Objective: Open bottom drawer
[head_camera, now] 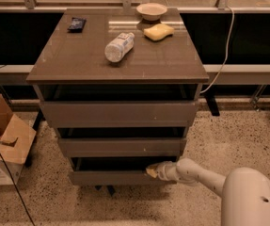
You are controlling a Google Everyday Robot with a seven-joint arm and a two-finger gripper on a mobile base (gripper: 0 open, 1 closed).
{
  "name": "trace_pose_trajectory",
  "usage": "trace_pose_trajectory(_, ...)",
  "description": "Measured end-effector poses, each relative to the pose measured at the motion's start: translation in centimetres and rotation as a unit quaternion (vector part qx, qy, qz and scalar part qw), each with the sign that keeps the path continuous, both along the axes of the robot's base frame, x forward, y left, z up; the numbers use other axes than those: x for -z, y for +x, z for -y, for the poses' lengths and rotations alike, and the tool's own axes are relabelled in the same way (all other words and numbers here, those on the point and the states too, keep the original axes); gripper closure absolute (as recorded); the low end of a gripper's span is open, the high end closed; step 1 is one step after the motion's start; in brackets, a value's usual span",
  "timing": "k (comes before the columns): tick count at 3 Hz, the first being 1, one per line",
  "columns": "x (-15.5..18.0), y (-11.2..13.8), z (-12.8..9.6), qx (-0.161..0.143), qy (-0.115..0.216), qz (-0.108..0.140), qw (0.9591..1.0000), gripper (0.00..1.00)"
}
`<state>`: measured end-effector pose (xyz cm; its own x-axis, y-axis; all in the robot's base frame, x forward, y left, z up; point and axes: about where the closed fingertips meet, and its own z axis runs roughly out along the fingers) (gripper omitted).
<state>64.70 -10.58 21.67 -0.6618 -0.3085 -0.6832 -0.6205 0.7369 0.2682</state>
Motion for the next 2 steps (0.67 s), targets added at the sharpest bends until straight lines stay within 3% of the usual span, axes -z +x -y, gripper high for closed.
trace_pose_trajectory(1, -0.09, 0.03, -0.2, -0.012, -0.011, 0.009, 0.9998, 0.04)
trace_pose_trajectory(2, -0.04, -0.13, -0.48, -0.04, -0.034, 0.017, 0.9985, 0.0)
